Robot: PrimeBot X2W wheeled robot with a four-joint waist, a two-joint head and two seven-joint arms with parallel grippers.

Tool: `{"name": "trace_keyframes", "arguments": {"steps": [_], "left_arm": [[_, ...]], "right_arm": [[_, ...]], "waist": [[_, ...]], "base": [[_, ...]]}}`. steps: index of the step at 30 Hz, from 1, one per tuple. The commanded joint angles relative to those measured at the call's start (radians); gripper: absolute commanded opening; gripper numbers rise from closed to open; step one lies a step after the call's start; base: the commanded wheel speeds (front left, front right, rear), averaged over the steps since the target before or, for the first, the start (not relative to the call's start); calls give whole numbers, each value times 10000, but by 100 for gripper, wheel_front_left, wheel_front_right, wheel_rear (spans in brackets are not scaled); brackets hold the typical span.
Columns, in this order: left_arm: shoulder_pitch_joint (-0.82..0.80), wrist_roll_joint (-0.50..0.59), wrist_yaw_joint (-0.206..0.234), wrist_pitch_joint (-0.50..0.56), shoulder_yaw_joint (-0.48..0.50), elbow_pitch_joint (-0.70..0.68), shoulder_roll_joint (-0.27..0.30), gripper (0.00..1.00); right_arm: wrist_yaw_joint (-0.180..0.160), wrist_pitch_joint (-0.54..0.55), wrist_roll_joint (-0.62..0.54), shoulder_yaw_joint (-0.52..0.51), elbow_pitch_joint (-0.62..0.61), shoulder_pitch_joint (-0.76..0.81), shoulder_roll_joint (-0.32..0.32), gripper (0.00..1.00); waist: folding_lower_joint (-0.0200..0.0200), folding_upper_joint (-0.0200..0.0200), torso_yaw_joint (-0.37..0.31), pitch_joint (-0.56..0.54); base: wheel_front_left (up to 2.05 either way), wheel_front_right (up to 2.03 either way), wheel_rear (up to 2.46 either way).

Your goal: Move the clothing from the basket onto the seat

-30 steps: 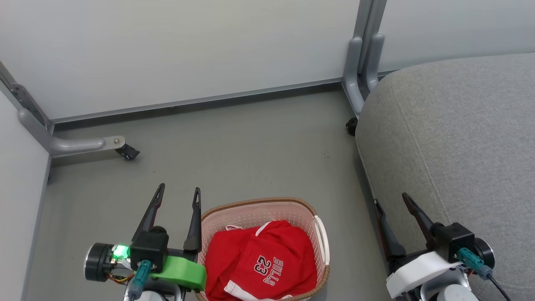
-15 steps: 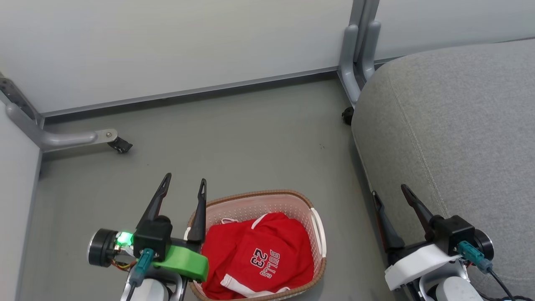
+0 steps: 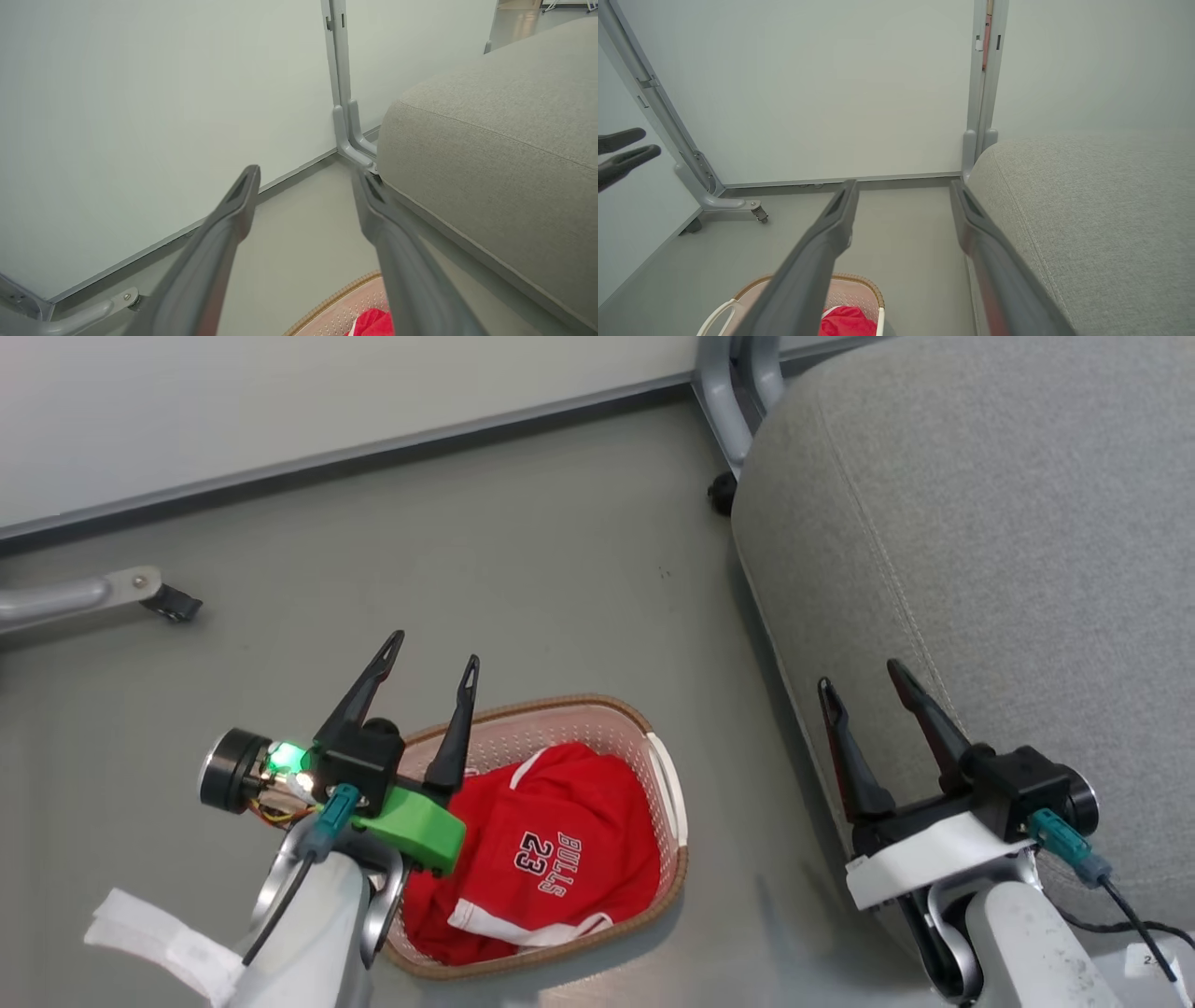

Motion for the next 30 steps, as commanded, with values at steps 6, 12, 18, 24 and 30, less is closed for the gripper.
{"name": "trace_keyframes", "arguments": {"steps": [6,12,18,24,30], "left_arm": [[-1269,183,-289,-4,-650,1083,411,100],[-2240,227,-395,0,-1465,2175,701,100],[-3284,-75,-396,0,-2564,3415,967,100],[-4316,-405,-397,0,-3815,4619,1250,100],[-5246,-824,-388,1,-4946,5763,1491,100]], "right_arm": [[-3,-49,278,179,-371,-698,-34,100],[-3,-49,526,272,-702,-1223,-31,100],[-3,-49,715,453,-981,-1788,-27,100],[-3,-49,794,667,-1238,-2354,-27,100],[-3,-49,846,863,-1542,-2810,-28,100]], "waist": [[0,0,-1427,1889],[0,0,-1958,2969],[0,0,-2248,4048],[0,0,-2400,4966],[0,0,-2503,5771]], "base": [[0,0,0],[0,0,0],[0,0,0],[0,0,0],[0,0,0]]}}
